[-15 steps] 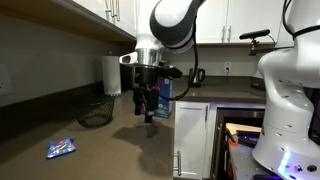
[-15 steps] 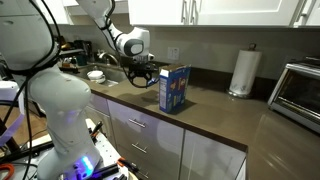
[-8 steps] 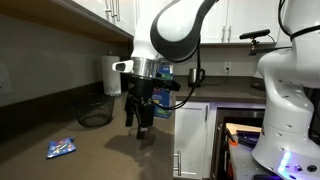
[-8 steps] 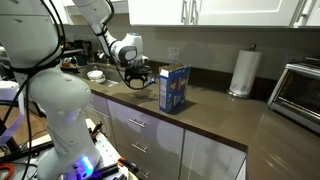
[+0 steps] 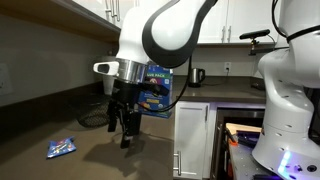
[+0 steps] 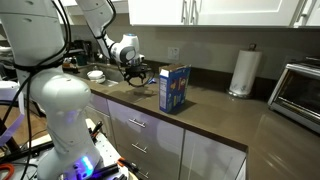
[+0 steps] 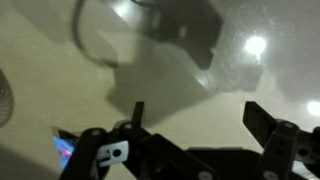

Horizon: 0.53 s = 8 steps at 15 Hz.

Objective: Put the blue sachet in the box

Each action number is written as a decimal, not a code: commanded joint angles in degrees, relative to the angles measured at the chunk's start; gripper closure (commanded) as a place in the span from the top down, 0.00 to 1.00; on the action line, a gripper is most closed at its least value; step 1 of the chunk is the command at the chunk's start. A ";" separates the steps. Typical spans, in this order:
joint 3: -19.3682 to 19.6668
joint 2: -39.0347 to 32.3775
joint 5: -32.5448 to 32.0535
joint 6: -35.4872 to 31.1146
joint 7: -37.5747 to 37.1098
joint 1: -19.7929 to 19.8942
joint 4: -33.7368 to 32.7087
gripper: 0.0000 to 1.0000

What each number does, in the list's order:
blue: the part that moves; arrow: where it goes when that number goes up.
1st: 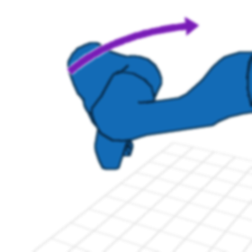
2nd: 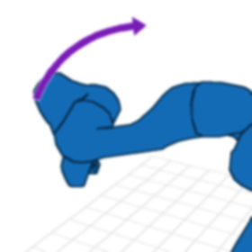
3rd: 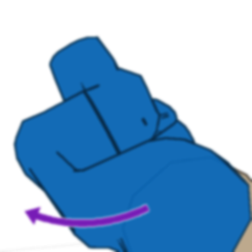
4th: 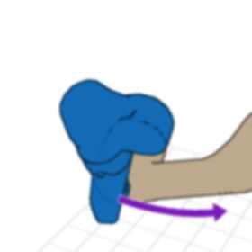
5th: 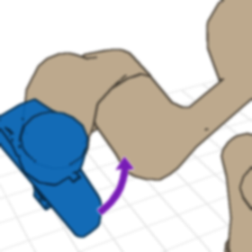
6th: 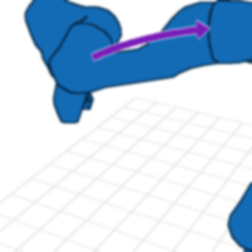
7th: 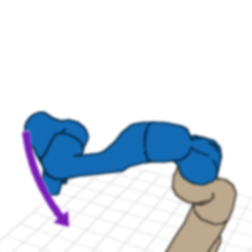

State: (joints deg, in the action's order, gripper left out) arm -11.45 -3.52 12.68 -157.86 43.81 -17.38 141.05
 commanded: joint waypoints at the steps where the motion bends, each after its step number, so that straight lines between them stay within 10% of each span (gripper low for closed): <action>1: -1.58 -4.16 -2.81 1.10 -1.53 2.25 -6.63 1.00; 8: -2.77 -13.73 -7.22 2.04 -1.78 5.12 -17.82 1.00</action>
State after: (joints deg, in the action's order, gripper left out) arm -12.70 -12.72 8.42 -157.34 43.48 -14.27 128.40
